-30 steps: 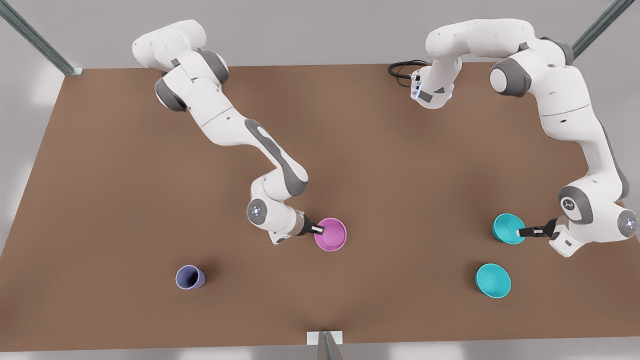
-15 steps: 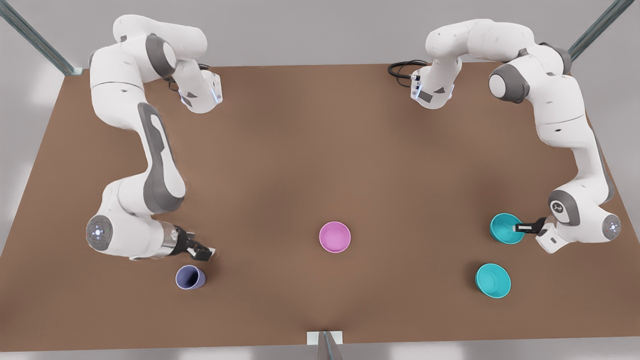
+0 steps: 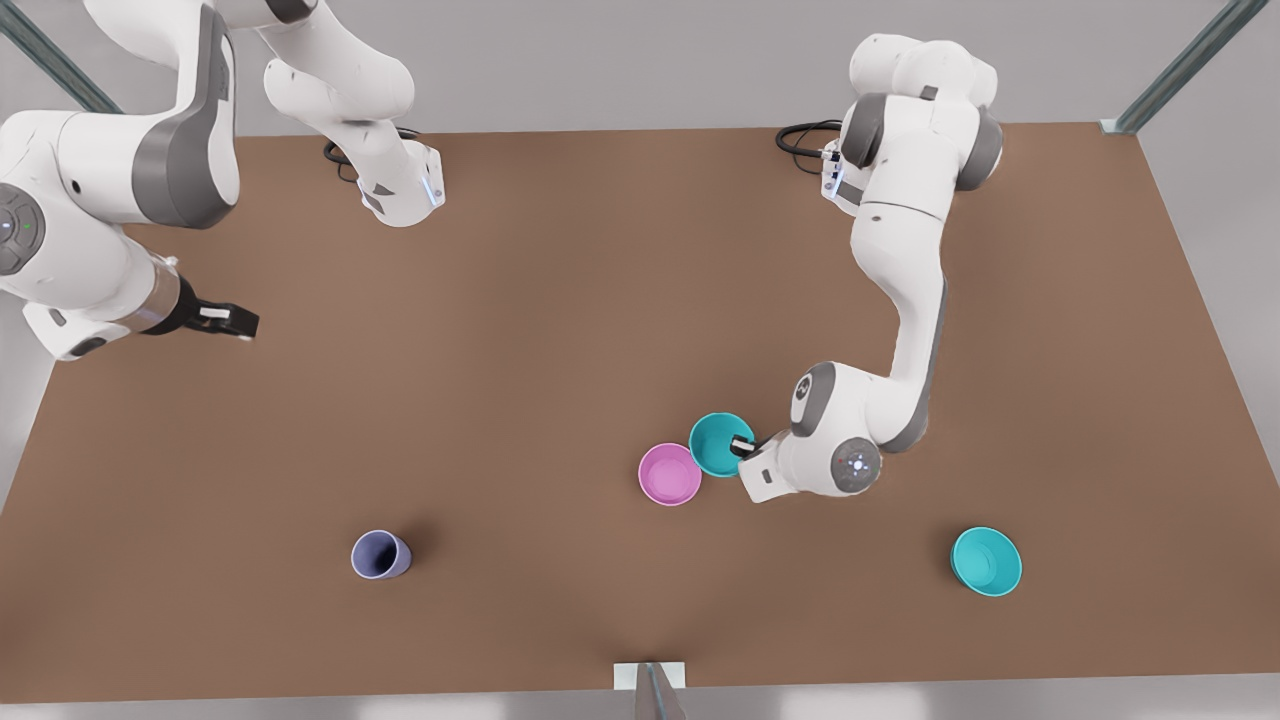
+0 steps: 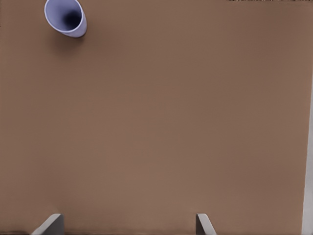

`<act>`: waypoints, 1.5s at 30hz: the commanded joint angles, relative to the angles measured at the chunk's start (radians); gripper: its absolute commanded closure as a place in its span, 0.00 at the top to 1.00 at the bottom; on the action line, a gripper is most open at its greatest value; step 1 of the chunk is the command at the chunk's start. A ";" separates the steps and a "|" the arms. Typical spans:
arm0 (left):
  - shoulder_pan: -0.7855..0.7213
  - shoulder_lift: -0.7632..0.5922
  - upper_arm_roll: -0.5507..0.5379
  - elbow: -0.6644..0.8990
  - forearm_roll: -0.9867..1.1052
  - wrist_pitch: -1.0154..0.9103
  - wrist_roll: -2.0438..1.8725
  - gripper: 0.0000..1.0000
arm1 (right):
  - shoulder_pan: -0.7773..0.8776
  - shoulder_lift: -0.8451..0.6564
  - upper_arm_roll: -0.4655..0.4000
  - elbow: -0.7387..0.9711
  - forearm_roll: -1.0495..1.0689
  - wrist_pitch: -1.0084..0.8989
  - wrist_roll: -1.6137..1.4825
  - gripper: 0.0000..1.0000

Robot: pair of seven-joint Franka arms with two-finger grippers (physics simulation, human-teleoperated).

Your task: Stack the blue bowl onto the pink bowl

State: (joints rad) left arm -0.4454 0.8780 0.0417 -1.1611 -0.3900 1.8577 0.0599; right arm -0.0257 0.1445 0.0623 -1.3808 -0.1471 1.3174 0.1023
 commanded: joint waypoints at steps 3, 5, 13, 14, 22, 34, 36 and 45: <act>-0.049 0.058 -0.014 0.087 -0.020 0.112 -1.012 0.21 | -0.008 0.000 0.001 -0.006 -0.002 0.000 -0.431 1.00; -0.047 0.059 -0.014 0.086 -0.021 0.135 -1.012 0.21 | -0.014 0.001 0.001 -0.011 0.004 0.002 -0.431 1.00; -0.050 0.072 -0.016 0.073 -0.013 0.152 -1.002 0.21 | -0.017 0.007 0.001 -0.012 0.004 0.002 -0.431 1.00; -0.050 0.072 -0.016 0.073 -0.013 0.153 -1.002 0.21 | -0.017 0.007 0.001 -0.014 0.004 0.002 -0.431 1.00; -0.050 0.067 -0.023 0.072 -0.013 0.141 -1.008 0.21 | -0.017 0.007 0.001 -0.026 0.006 0.002 -0.431 1.00; 0.056 -0.125 0.110 0.141 0.032 -0.362 -0.847 1.00 | -0.020 0.017 -0.001 -0.027 0.006 0.002 -0.431 1.00; 0.073 -0.339 0.331 0.149 0.229 -0.581 -0.265 1.00 | -0.020 0.017 -0.001 -0.030 0.006 0.002 -0.431 1.00; 0.307 -0.633 -0.013 -0.046 0.434 -0.578 0.041 1.00 | -0.025 0.010 -0.001 -0.040 0.004 0.008 -0.432 1.00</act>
